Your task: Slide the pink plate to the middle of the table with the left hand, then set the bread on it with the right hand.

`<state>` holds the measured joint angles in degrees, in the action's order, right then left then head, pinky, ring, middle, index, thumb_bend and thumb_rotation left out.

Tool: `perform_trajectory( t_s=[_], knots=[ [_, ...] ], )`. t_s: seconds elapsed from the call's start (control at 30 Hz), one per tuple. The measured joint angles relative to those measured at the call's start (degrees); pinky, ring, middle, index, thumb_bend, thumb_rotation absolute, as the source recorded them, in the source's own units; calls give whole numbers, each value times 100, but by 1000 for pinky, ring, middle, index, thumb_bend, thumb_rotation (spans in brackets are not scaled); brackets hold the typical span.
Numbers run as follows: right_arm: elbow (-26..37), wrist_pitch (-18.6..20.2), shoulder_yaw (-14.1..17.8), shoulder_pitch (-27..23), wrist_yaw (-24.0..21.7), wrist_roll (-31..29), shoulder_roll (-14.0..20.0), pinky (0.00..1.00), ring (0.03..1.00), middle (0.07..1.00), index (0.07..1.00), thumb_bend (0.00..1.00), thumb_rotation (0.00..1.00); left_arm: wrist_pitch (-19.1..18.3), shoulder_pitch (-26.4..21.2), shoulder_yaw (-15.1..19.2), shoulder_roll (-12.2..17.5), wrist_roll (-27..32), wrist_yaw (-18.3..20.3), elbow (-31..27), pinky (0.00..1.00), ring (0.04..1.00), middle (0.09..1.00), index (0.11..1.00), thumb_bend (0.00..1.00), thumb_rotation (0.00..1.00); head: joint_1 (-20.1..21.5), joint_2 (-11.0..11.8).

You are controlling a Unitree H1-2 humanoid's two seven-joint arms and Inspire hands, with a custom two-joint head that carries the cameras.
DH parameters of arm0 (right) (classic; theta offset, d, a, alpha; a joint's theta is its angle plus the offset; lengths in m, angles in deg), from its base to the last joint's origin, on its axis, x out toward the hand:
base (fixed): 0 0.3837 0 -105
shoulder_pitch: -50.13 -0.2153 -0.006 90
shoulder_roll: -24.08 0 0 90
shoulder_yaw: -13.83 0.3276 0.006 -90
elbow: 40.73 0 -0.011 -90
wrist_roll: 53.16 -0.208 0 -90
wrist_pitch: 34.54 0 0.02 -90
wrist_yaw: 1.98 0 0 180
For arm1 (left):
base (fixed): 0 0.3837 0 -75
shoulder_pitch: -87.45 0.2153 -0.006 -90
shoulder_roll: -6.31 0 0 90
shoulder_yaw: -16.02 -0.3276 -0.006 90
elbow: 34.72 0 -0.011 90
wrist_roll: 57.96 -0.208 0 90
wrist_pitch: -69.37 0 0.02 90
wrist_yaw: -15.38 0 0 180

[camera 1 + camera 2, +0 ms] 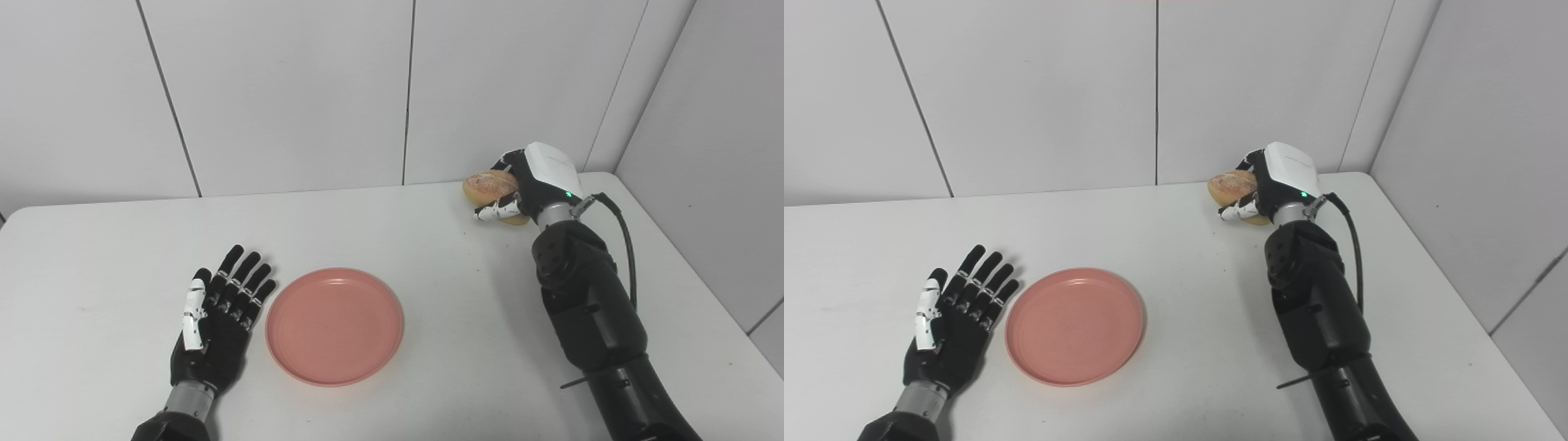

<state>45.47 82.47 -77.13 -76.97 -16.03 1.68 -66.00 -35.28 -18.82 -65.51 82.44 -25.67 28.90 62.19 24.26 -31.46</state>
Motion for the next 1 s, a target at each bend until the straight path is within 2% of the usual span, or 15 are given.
perform_trajectory(
  t_s=[0.17,0.23,0.37,0.43,0.5,0.77,0.83,1.0],
  knots=[
    [412,2,-120,2,-230,92,-71,291,383,455,512,524,0,74,21,-70,-17,-109,0,-9,910,896,899,889,353,1000,-176,-26],
    [545,4,-215,3,-307,94,-90,287,378,446,521,522,0,112,50,-92,-35,-138,-2,-32,898,887,891,880,358,1000,-404,-26],
    [895,5,-387,12,-421,125,-246,265,359,437,525,521,0,224,140,-160,-155,-304,-69,-124,900,889,893,884,362,1000,-571,-26],
    [973,6,-530,17,-426,115,-340,275,365,444,523,522,1,235,164,-207,-225,-402,-127,-175,900,888,890,876,363,1000,-807,-61],
    [1072,5,-694,45,-425,59,-434,277,361,439,527,521,2,241,187,-258,-282,-506,-198,-228,900,887,888,871,366,1000,-826,-62],
    [1242,4,-1246,140,-411,-41,-687,289,371,441,527,521,4,362,222,-385,-489,-942,-508,-328,913,894,895,870,387,1000,-1431,-167],
    [1261,3,-1371,140,-407,-33,-712,291,376,442,529,521,3,433,243,-421,-561,-1061,-589,-341,917,900,900,874,389,1000,-1433,-167],
    [1261,-25,-1632,163,-396,-41,-733,267,353,429,533,520,1,540,260,-526,-631,-1375,-715,-351,925,911,907,885,398,1000,-1845,-220]
  ],
)
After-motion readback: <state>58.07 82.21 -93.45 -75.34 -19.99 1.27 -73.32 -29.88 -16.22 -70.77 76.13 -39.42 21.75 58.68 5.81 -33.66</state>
